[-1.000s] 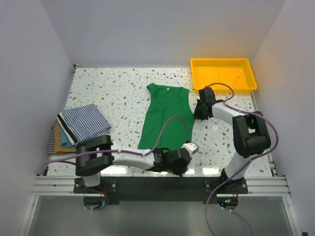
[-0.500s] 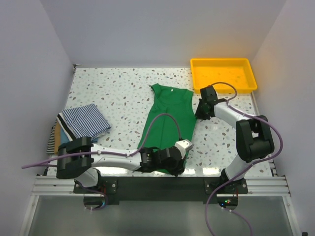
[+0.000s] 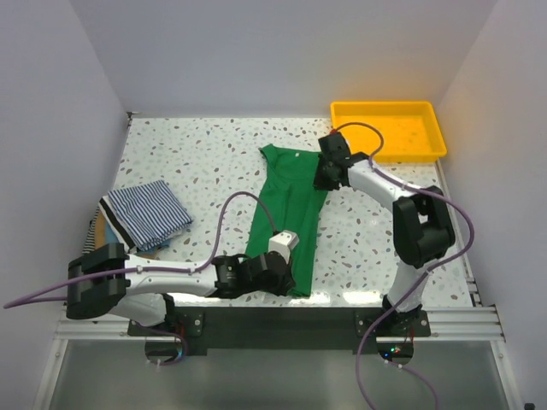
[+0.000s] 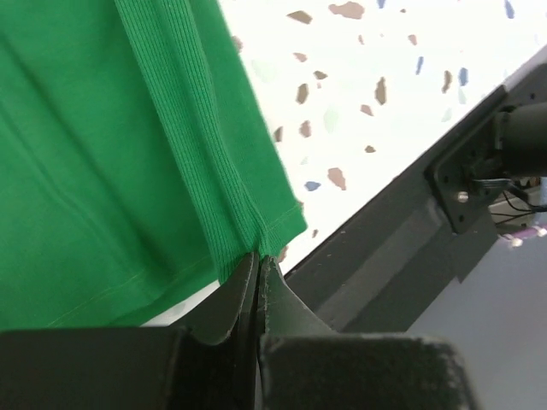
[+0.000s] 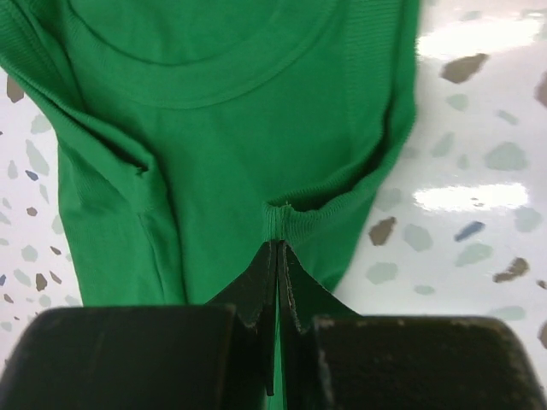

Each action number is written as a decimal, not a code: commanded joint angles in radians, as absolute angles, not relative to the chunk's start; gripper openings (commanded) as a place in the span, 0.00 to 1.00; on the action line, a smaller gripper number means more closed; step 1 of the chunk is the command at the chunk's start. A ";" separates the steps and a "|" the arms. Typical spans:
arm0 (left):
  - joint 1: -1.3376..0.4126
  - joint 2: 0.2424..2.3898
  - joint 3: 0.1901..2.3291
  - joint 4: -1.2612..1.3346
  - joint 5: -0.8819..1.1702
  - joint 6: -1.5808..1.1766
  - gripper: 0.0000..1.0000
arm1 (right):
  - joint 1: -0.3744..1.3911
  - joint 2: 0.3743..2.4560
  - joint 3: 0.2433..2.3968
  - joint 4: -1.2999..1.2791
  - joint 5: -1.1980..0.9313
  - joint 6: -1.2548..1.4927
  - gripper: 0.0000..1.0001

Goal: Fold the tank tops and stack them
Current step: Fold the tank top

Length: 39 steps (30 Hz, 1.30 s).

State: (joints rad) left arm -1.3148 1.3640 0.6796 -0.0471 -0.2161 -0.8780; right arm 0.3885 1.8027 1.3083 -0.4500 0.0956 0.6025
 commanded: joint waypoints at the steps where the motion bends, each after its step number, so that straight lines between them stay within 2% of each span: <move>1: -1.308 1.328 0.644 -0.072 -0.264 -0.949 0.00 | 0.442 1.890 1.420 -0.469 0.140 0.626 0.00; 10: -1.307 1.255 0.565 -0.115 -0.290 -1.000 0.00 | 0.537 2.034 1.581 -0.511 0.173 0.635 0.00; 25: -1.307 1.249 0.529 -0.121 -0.276 -1.012 0.00 | 0.586 2.082 1.631 -0.528 0.201 0.640 0.00; 27: -1.307 1.247 0.534 -0.124 -0.276 -1.011 0.00 | 0.589 2.080 1.620 -0.508 0.198 0.638 0.04; 28: -1.307 1.247 0.537 -0.126 -0.278 -1.006 0.00 | 0.589 2.080 1.620 -0.508 0.195 0.638 0.09; 31: -1.307 1.249 0.546 -0.124 -0.278 -1.000 0.00 | 0.591 2.076 1.621 -0.500 0.190 0.630 0.12; 39: -1.307 1.253 0.575 -0.133 -0.270 -0.986 0.15 | 0.589 2.045 1.643 -0.488 0.186 0.612 0.27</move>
